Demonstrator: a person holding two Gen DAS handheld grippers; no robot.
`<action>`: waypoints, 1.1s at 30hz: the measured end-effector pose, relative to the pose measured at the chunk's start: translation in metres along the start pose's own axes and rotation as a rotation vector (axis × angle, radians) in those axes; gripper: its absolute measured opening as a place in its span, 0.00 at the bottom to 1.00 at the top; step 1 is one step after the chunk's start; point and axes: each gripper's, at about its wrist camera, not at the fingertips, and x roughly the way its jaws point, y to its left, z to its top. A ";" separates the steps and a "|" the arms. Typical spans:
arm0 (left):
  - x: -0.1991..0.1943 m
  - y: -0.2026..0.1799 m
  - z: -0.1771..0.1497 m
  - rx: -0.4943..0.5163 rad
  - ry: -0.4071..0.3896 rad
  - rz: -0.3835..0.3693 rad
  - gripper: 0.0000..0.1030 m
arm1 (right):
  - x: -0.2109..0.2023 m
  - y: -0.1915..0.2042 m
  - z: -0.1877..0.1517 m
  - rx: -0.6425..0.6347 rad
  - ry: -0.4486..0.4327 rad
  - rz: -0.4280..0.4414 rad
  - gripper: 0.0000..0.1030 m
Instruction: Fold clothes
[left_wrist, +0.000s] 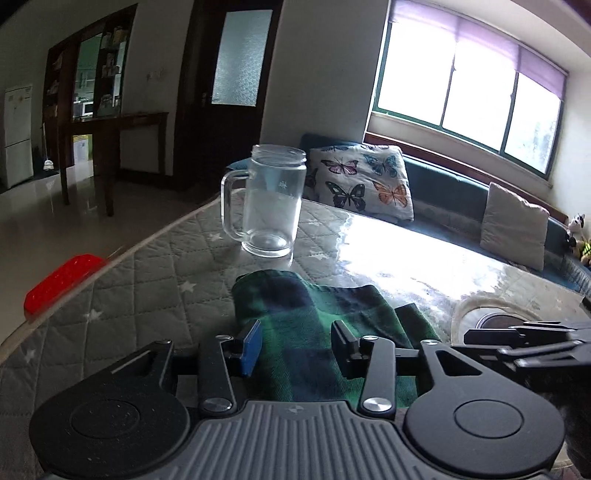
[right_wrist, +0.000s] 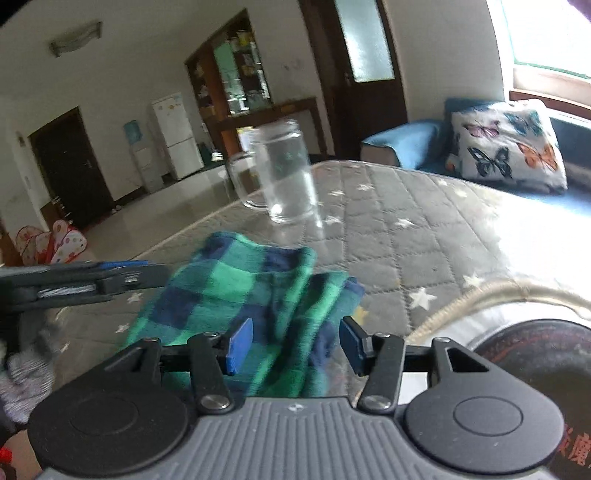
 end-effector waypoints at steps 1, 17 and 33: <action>0.005 0.000 0.001 0.004 0.008 -0.003 0.42 | 0.000 0.005 0.000 -0.015 -0.001 0.012 0.52; 0.015 -0.014 -0.009 0.079 0.033 -0.059 0.36 | -0.017 0.044 -0.051 -0.189 0.092 0.116 0.50; 0.067 -0.087 0.000 0.215 0.138 -0.206 0.35 | -0.023 0.041 -0.066 -0.188 0.113 0.138 0.62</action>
